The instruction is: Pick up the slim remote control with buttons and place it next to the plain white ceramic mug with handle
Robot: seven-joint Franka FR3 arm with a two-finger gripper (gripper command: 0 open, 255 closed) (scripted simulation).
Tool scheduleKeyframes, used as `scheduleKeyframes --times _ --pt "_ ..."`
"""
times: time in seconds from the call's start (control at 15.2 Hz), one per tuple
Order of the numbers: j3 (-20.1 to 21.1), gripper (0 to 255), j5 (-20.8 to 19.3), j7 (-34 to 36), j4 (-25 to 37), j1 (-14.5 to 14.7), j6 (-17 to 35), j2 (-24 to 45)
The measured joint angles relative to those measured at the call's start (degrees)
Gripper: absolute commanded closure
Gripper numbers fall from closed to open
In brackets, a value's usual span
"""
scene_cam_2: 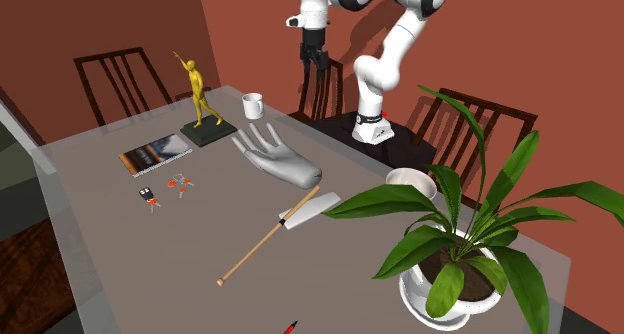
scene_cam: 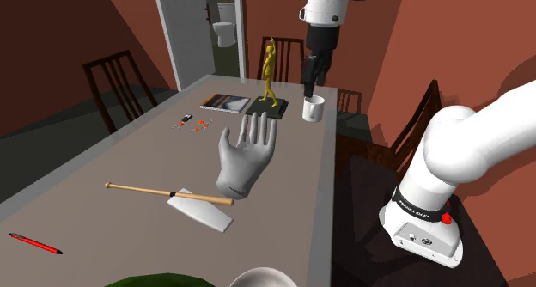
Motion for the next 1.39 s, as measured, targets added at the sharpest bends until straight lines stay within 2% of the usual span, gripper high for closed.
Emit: scheduleKeyframes --times 0.46,0.79,1.12,1.39 --pt "7.3 0 3.1 6.9 -3.0 2.2 10.8 7.1" --pt "12.7 0 3.8 12.4 -2.3 3.1 18.2 14.7" --pt "18.3 0 2.4 19.1 -0.4 3.7 24.9 23.2" --pt "22.0 0 -1.8 25.3 2.9 3.5 30.4 32.3"
